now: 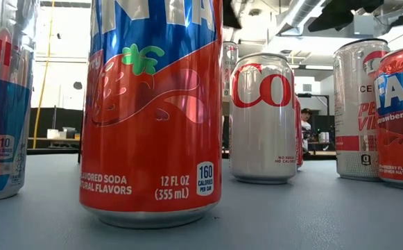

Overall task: Place canned beverage on shelf
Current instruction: Put the white pink soda can on the shelf aligned with the other white pink soda cans

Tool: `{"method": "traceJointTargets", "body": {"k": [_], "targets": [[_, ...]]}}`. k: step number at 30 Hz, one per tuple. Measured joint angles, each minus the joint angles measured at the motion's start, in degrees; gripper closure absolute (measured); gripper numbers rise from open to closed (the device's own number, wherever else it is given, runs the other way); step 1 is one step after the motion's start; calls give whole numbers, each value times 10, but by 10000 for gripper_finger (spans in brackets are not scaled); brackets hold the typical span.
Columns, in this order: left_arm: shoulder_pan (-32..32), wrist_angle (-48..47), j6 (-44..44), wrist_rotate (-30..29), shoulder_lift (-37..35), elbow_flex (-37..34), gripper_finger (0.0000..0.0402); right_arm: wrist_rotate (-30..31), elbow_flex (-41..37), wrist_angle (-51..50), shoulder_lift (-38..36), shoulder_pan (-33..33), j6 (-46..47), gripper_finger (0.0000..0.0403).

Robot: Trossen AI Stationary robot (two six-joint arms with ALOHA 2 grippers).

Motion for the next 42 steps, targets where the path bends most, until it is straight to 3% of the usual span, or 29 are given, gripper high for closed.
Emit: {"method": "traceJointTargets", "body": {"k": [6, 11, 24, 42], "targets": [[40, 151, -21, 34, -46, -120, 401, -1, 0, -3, 0, 0, 7, 163], [79, 219, -43, 62, -40, -178, 401, 0, 0, -3, 0, 0, 8, 163], [127, 227, -58, 94, -41, -182, 402, 0, 0, -3, 0, 0, 11, 163], [138, 261, -72, 139, -22, -180, 401, 1, 0, -3, 0, 0, 7, 163]]}}
